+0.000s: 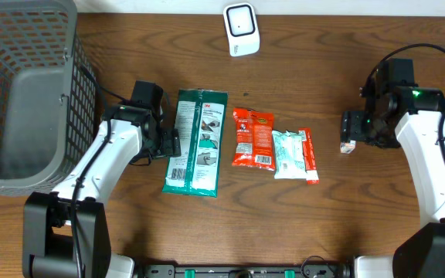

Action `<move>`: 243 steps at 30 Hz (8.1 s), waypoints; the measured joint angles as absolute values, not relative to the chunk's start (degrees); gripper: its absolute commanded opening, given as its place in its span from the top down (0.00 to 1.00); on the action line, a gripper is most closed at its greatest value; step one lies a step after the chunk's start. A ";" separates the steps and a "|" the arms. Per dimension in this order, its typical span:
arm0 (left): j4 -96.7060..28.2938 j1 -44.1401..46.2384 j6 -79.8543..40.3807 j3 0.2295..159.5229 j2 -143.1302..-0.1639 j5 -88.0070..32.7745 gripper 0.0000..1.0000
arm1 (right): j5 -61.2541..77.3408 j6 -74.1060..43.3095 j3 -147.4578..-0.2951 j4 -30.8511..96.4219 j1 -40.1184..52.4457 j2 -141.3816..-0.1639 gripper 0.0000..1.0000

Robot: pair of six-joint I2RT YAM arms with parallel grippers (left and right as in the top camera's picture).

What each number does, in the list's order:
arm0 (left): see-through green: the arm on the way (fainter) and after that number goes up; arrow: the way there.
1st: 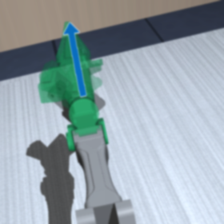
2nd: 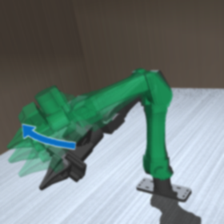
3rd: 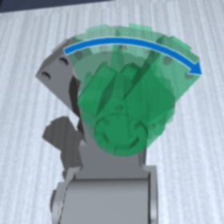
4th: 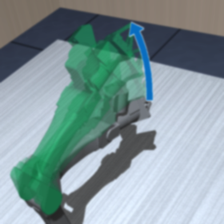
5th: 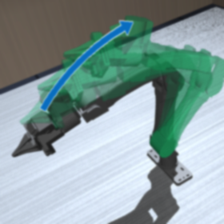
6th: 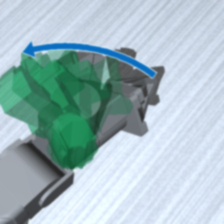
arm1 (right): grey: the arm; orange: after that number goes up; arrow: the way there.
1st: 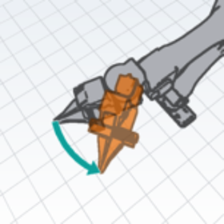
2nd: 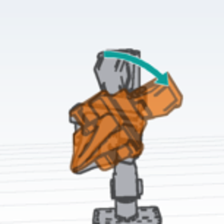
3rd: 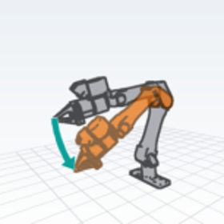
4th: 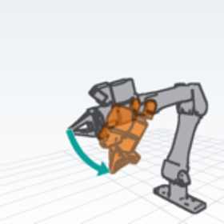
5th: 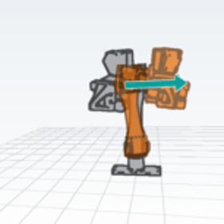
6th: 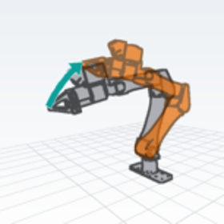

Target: Scan the item barcode

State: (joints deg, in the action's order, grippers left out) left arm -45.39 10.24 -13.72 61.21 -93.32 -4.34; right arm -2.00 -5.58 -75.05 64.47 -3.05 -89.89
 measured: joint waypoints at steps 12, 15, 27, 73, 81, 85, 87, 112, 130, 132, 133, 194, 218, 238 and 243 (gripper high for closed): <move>-45.39 10.24 -13.69 61.21 -93.32 -4.34 0.14 | -5.21 -5.48 -75.05 58.35 -3.05 -100.03 0.27; -45.39 10.24 -13.69 61.21 -93.32 -4.34 0.14 | -6.31 -5.41 -75.05 55.09 -3.05 -103.85 0.32; -45.39 10.24 -13.72 61.21 -93.32 -4.34 0.14 | -7.18 -5.23 -74.96 51.79 -3.05 -107.79 0.67; -45.39 10.24 -13.72 61.21 -93.32 -4.34 0.14 | 0.05 -11.86 -72.69 48.34 17.21 -106.72 0.85; -45.39 10.24 -13.72 61.21 -93.32 -4.34 0.14 | -3.60 -13.45 -75.05 53.65 17.98 -106.72 0.87; -45.41 10.24 -13.72 61.21 -93.32 -4.34 0.14 | -6.04 -13.06 -79.77 58.39 17.32 -106.72 0.86; -45.39 10.24 -13.72 61.21 -93.32 -4.34 0.14 | -8.03 -12.97 -81.36 59.11 16.67 -106.63 0.86; -45.39 10.24 -13.72 61.21 -93.32 -4.34 0.14 | -14.81 -15.00 -69.71 46.22 9.74 -106.32 0.63; -45.39 10.24 -13.69 61.21 -93.32 -4.32 0.14 | -5.23 -15.49 -70.08 48.05 9.54 -106.24 0.61; -45.39 10.24 -13.72 61.21 -93.32 -4.34 0.14 | -3.09 -15.42 -70.89 49.41 8.97 -105.67 0.53; -45.39 10.24 -13.72 61.21 -93.32 -4.34 0.14 | -1.61 -15.38 -71.59 50.28 8.16 -104.95 0.50; -45.39 10.24 -13.69 61.21 -93.32 -4.34 0.14 | -4.38 -5.04 -61.30 40.40 3.55 -86.61 0.99; -45.39 10.24 -13.72 61.21 -93.32 -4.32 0.14 | -40.86 -12.47 -61.41 40.21 26.65 -103.53 0.91; -45.39 10.24 -13.69 61.21 -93.32 -4.34 0.14 | -36.36 -12.97 -61.73 40.58 26.63 -103.53 0.70; -45.34 10.24 -13.69 61.21 -93.32 -4.32 0.14 | -33.47 -13.04 -65.76 44.69 26.57 -103.53 0.66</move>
